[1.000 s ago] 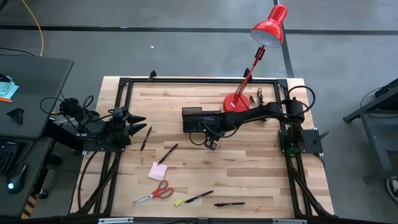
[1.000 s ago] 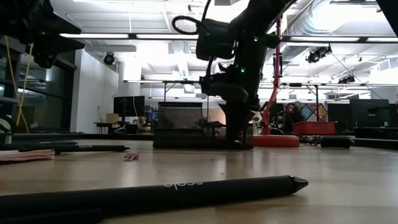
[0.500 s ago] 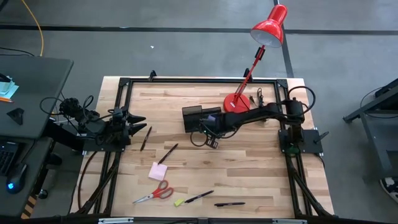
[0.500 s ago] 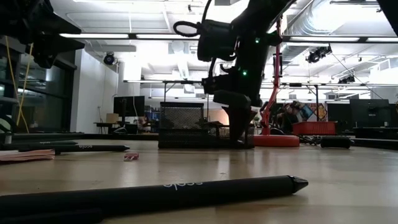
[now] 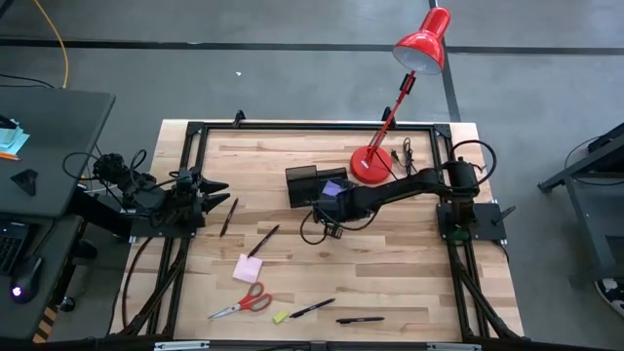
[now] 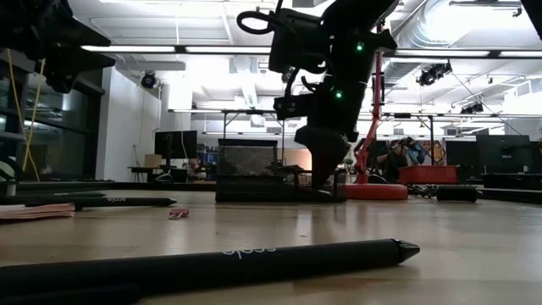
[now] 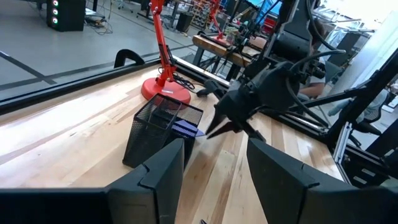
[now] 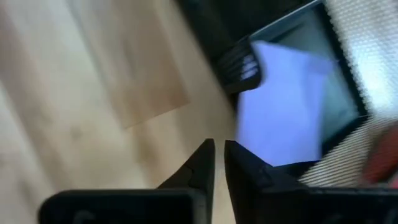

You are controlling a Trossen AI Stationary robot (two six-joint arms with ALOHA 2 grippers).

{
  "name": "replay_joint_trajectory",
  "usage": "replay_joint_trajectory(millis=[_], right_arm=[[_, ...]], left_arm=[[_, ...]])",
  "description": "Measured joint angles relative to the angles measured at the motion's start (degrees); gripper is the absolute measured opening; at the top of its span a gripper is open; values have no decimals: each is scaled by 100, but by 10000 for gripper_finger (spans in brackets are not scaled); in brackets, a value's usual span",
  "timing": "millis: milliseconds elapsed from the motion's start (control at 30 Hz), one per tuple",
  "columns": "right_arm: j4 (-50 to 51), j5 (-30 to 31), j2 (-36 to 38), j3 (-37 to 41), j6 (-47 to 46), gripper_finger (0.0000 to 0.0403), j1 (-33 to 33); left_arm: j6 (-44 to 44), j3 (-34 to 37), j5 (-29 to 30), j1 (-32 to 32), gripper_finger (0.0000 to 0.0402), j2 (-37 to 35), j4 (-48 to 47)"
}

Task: Pick and place office supplies into organizer
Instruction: Put the purple sticky notes into the black desk organizer

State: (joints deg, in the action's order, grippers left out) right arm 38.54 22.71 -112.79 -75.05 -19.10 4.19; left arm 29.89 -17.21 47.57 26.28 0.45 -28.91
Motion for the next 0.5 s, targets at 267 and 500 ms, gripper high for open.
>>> replay_joint_trajectory(millis=[267, 500], right_arm=[[-21, 174, 0, 0, 301, 126, 6], [-138, 677, 0, 0, 619, 182, -33]], left_arm=[[0, 2, 0, 0, 168, 0, 0], [0, 1, 0, -2, 168, 0, 0]])
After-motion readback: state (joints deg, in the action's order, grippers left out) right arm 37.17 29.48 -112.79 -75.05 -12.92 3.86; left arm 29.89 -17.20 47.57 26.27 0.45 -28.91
